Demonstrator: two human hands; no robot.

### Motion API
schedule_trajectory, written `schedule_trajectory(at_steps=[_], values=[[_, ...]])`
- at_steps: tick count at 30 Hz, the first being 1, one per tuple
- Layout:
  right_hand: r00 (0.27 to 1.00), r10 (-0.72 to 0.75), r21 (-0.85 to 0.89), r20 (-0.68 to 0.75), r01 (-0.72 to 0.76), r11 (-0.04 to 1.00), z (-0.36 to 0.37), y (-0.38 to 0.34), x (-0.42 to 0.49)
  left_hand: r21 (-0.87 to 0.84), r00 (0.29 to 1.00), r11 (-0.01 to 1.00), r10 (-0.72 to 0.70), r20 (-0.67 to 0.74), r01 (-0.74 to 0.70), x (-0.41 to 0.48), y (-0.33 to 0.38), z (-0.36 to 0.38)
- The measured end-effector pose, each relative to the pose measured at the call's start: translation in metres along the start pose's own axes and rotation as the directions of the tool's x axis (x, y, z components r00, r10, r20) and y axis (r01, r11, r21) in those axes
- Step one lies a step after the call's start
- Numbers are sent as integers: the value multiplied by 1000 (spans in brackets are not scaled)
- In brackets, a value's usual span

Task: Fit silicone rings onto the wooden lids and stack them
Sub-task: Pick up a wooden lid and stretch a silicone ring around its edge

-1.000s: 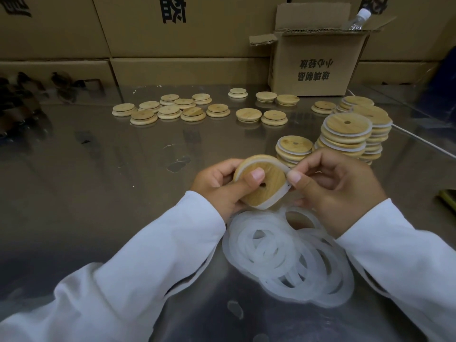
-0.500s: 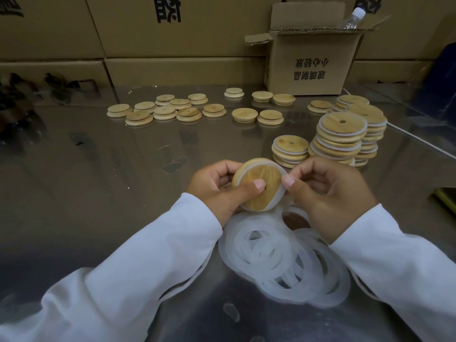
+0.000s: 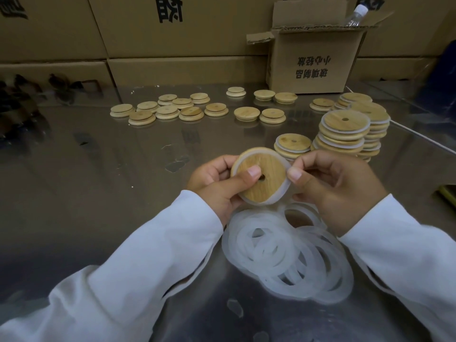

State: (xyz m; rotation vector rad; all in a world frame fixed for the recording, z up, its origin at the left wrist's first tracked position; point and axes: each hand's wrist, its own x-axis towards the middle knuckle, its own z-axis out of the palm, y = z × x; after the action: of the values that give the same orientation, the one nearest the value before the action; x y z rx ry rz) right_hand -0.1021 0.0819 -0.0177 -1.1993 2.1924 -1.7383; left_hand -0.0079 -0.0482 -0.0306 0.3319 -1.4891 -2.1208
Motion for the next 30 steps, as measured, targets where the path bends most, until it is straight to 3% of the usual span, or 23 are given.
schedule_trajectory(at_steps=[5,9,17,23,30], values=[[999,27,52,-47,-24,998,3,2,-2,214,993,971,114,-22,-107,2,1,-6],[998,18,67,-53,-15,998,10,2,-5,177,990,979,119,-76,-104,3,-3,-5],[993,-43,-70,-113,35,997,10,4,-5,140,1000,990,14,-18,-11,1,-3,-2],[996,64,80,-58,-59,995,8,5,-1,-88,996,993,-85,-22,83,1,4,5],[999,27,142,-27,-23,990,6,2,-1,-133,994,987,-96,-44,90,0,6,6]])
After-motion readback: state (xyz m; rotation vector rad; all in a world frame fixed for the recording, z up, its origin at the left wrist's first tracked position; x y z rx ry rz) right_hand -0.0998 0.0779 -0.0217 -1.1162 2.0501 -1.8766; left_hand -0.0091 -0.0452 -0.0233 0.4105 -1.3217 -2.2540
